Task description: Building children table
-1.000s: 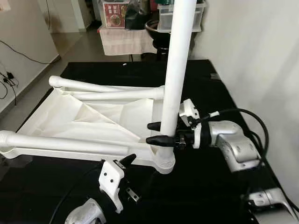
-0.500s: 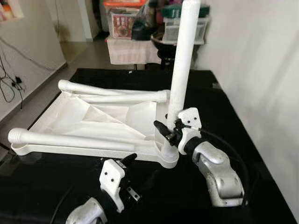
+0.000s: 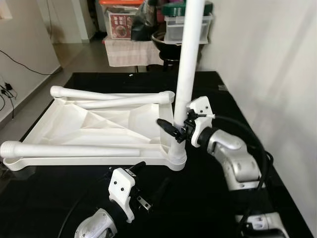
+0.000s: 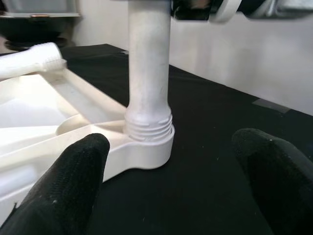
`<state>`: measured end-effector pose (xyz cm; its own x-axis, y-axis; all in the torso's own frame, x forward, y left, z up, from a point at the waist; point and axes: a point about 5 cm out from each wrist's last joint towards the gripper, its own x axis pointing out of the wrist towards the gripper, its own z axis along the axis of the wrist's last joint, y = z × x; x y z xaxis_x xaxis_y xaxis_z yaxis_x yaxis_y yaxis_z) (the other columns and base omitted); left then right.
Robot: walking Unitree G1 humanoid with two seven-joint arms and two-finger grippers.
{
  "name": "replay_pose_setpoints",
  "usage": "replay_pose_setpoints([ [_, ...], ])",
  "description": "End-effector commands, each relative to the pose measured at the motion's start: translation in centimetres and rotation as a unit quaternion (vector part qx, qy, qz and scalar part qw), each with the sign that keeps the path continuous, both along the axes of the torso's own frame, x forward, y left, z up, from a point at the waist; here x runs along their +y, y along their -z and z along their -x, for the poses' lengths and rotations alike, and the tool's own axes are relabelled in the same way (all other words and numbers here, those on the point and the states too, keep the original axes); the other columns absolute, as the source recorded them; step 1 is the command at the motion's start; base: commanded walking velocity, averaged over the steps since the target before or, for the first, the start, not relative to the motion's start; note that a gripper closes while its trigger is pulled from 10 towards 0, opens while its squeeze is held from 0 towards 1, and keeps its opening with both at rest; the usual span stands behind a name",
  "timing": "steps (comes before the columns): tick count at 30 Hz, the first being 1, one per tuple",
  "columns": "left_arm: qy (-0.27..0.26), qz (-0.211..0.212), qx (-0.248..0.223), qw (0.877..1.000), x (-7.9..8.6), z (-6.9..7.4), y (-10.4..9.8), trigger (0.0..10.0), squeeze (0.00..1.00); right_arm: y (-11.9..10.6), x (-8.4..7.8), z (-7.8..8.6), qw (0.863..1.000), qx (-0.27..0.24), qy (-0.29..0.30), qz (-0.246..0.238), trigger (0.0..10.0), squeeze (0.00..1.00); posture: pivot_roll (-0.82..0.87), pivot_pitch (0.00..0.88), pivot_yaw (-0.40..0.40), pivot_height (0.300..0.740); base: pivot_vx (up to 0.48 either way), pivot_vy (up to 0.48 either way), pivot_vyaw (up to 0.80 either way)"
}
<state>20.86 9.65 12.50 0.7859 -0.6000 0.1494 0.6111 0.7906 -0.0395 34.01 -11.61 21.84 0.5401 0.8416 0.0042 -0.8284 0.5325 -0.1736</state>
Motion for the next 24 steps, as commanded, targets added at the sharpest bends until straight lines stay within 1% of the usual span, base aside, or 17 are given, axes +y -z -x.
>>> replay_pose_setpoints([
  [1,0.0,-0.003,0.008,1.0,-0.1,0.0,0.5,10.0,0.0,-0.1,1.1,0.3,0.997,-0.011,-0.082,0.009,10.0,0.46,0.03,0.0,-0.005,0.74,0.0,0.0,0.0],
  [2,-0.002,-0.004,0.007,1.0,-0.1,-0.1,0.6,10.0,0.0,-0.1,1.2,0.3,0.995,-0.009,-0.102,0.016,10.0,0.46,0.03,0.0,-0.005,0.74,0.0,0.0,0.0],
  [3,-0.002,-0.004,0.007,1.0,-0.1,-0.1,0.6,10.0,0.0,-0.1,1.2,0.3,0.995,-0.009,-0.102,0.016,10.0,0.46,0.03,0.0,-0.005,0.74,0.0,0.0,0.0],
  [4,-0.003,-0.004,0.007,1.0,0.0,-0.1,0.6,10.0,0.0,-0.2,1.3,0.3,0.991,0.0,-0.131,0.023,10.0,0.0,0.03,0.0,-0.002,0.74,0.0,0.0,0.0],
  [5,-0.005,-0.005,0.006,1.0,0.0,-0.1,0.6,10.0,0.0,-0.2,1.4,0.2,0.987,0.004,-0.158,0.032,10.0,0.0,0.03,0.0,-0.001,0.74,0.0,0.0,0.0],
  [9,-0.006,-0.006,0.006,1.0,0.1,-0.2,0.7,10.0,0.0,-0.3,1.5,-0.3,0.983,0.007,-0.177,0.044,10.0,0.0,0.04,0.0,-0.001,0.74,0.0,0.0,0.0],
  [10,-0.006,-0.006,0.006,1.0,0.2,-0.2,0.7,10.0,0.0,-0.4,1.6,-0.6,0.981,0.013,-0.188,0.035,3.6,0.0,0.04,0.0,0.0,0.74,0.0,0.0,0.0],
  [11,-0.006,-0.007,0.007,1.0,0.2,-0.2,0.7,10.0,0.0,-0.5,1.7,-0.7,0.98,0.018,-0.199,0.027,0.0,0.0,0.04,0.0,0.0,0.74,0.0,0.0,0.0],
  [14,-0.006,-0.008,0.007,1.0,0.2,-0.2,0.7,10.0,0.0,-0.6,1.7,-0.7,0.977,0.022,-0.208,0.023,0.0,0.0,0.04,0.0,0.0,0.74,0.0,0.0,0.0],
  [16,-0.006,-0.008,0.008,1.0,0.2,-0.1,0.8,10.0,0.0,-0.6,1.4,-0.9,0.976,0.02,-0.217,0.031,0.0,0.0,0.04,0.0,-0.003,0.74,0.0,0.0,0.0],
  [18,-0.006,-0.008,0.008,1.0,0.2,-0.1,0.8,10.0,0.0,-0.6,1.4,-0.9,0.976,0.02,-0.217,0.031,0.0,0.0,0.04,0.0,-0.003,0.74,0.0,0.0,0.0],
  [21,-0.006,-0.007,0.009,1.0,0.2,-0.1,0.9,10.0,0.0,-0.7,0.7,-1.0,0.973,0.018,-0.228,0.034,0.0,0.0,0.04,0.0,0.002,0.74,0.0,0.0,0.0],
  [22,-0.006,-0.007,0.009,1.0,0.2,-0.1,0.8,10.0,0.0,-0.7,0.5,-1.0,0.974,0.016,-0.224,0.036,0.0,0.0,0.04,0.0,-0.001,0.74,0.0,0.0,0.0],
  [24,-0.007,-0.006,0.008,1.0,0.2,0.0,0.8,10.0,0.0,-0.3,-0.1,-1.1,0.981,0.018,-0.192,0.033,0.0,0.0,0.03,0.004,0.004,0.74,0.0,0.0,0.0],
])
